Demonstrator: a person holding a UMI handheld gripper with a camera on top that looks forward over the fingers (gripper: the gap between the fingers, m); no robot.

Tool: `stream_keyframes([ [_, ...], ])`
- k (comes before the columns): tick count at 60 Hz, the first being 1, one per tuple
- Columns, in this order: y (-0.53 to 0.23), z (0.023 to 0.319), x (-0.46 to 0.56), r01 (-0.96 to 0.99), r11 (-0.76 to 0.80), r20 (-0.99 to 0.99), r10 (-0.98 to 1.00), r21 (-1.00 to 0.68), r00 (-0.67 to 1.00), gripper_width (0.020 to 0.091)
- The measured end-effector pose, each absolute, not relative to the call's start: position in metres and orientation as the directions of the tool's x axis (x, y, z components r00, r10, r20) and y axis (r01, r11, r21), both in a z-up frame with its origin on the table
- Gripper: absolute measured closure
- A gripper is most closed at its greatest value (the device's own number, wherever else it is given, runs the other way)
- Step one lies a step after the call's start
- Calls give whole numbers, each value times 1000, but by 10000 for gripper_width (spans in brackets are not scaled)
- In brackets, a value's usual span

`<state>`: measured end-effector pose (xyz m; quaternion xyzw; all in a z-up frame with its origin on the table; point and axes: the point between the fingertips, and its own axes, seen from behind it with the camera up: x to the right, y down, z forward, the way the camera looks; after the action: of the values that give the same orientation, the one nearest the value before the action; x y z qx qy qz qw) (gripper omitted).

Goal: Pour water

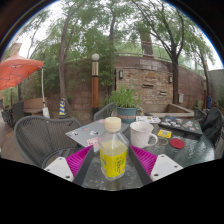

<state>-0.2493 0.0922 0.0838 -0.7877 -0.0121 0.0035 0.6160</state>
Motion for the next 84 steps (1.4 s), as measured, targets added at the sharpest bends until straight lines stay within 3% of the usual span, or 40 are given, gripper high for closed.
stream_keyframes([
  [6, 107, 82, -254, 11, -238, 18, -28, -971, 999, 276],
  [8, 112, 80, -257, 9, -245, 18, -35, -969, 999, 327],
  [10, 121, 72, -245, 4, -252, 18, -54, -968, 998, 495],
  [21, 128, 75, -256, 34, -235, 40, -19, -971, 999, 618],
  [24, 126, 79, -266, 54, -219, 58, -15, -974, 998, 646],
  [36, 143, 81, -275, 159, -170, 144, 99, -972, 985, 646],
  [41, 158, 131, -278, 78, -91, 67, 114, -993, 991, 646],
  [42, 148, 151, -293, 31, -89, 20, 116, -996, 993, 645],
  [47, 169, 200, -293, -277, -60, -283, 194, -959, 939, 648],
  [52, 185, 230, -291, -611, -101, -614, 257, -785, 747, 650],
  [57, 209, 231, -277, -856, -242, -880, 263, -457, 395, 651],
  [61, 217, 215, -259, -920, -357, -969, 234, -160, 77, 650],
  [66, 229, 214, -240, -905, -390, -960, 142, 169, -241, 649],
  [74, 230, 199, -224, -804, -397, -863, 54, 443, -502, 652],
  [84, 225, 183, -225, -719, -382, -784, -24, 581, -620, 648],
])
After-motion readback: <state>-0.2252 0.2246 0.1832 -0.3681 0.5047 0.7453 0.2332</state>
